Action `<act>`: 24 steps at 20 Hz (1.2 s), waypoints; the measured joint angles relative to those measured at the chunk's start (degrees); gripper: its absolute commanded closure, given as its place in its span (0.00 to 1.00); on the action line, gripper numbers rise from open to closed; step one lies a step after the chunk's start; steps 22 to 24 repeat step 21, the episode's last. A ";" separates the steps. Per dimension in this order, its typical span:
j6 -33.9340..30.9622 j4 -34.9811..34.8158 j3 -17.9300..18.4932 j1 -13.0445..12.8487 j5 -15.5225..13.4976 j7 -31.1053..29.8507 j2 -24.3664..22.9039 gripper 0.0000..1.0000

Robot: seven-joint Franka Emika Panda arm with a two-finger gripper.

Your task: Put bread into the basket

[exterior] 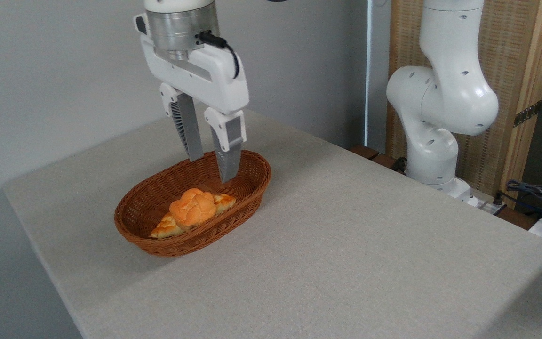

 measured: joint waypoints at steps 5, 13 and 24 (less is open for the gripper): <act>-4.96 6.47 -1.68 -0.04 0.00 -0.25 3.54 0.00; -4.36 7.41 -2.13 0.10 0.08 -0.26 3.86 0.00; -3.95 7.49 -1.99 0.33 2.76 -0.26 3.90 0.00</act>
